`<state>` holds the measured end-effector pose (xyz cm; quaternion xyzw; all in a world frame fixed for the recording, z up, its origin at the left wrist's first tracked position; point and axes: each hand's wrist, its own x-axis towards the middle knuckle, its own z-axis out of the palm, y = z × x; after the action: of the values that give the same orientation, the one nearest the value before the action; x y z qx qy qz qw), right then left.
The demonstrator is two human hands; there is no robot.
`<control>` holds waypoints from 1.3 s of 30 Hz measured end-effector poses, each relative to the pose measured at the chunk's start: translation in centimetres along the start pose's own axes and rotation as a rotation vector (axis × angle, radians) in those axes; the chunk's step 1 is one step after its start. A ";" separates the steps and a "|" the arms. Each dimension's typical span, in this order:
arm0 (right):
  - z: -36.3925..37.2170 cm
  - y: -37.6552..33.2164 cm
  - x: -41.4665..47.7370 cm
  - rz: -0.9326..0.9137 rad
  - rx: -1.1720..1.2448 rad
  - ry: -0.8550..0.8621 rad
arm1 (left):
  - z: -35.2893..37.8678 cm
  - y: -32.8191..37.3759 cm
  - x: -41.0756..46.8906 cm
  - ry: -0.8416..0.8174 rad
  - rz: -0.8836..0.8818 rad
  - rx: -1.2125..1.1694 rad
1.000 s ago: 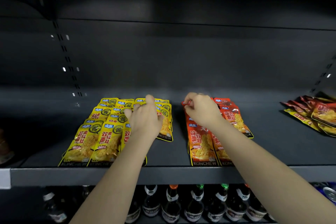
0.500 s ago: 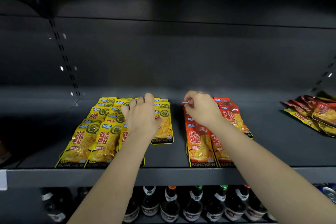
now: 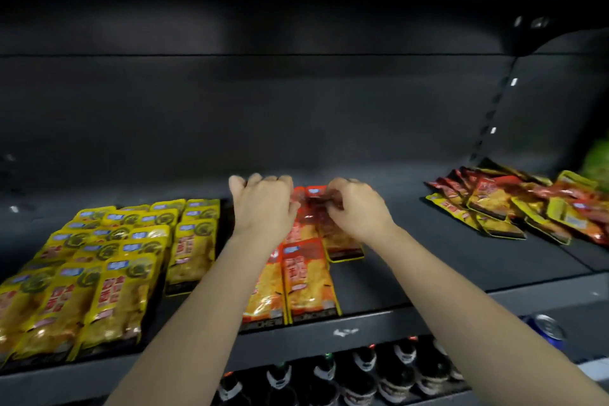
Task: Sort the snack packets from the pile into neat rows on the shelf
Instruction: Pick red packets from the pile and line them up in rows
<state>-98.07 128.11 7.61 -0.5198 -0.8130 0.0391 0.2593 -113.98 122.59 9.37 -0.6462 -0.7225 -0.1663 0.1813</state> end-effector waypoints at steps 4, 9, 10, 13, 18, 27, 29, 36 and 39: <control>-2.5 6.1 -0.6 0.030 -0.033 -0.005 | 0.7 6.6 1.8 -0.029 0.081 -0.024; -5.5 13.5 -1.3 0.043 -0.046 0.042 | 2.2 14.1 3.7 -0.055 0.144 -0.064; -6.0 14.9 -1.5 0.045 -0.045 0.055 | 2.5 15.4 4.0 -0.057 0.153 -0.071; -7.3 18.8 -1.7 0.071 -0.029 0.094 | 3.2 19.0 4.8 -0.066 0.162 -0.088; -8.7 23.1 -1.9 0.080 -0.009 0.133 | 4.2 23.3 6.0 -0.088 0.149 -0.094; -9.7 26.8 -1.7 0.061 -0.002 0.142 | 5.1 28.2 7.6 -0.112 0.104 -0.165; -10.0 27.0 -1.0 0.047 0.004 0.157 | 5.8 28.5 7.3 -0.064 0.102 -0.216; -8.9 27.2 -0.1 0.000 0.057 0.239 | 7.4 28.1 6.6 -0.324 0.123 -0.161; -8.8 27.6 0.0 -0.002 0.087 0.260 | 7.8 28.5 6.7 -0.436 0.147 -0.170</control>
<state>-71.25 138.89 6.02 -0.5081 -0.7705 0.0065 0.3848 -86.73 135.26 5.89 -0.7307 -0.6788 -0.0695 -0.0225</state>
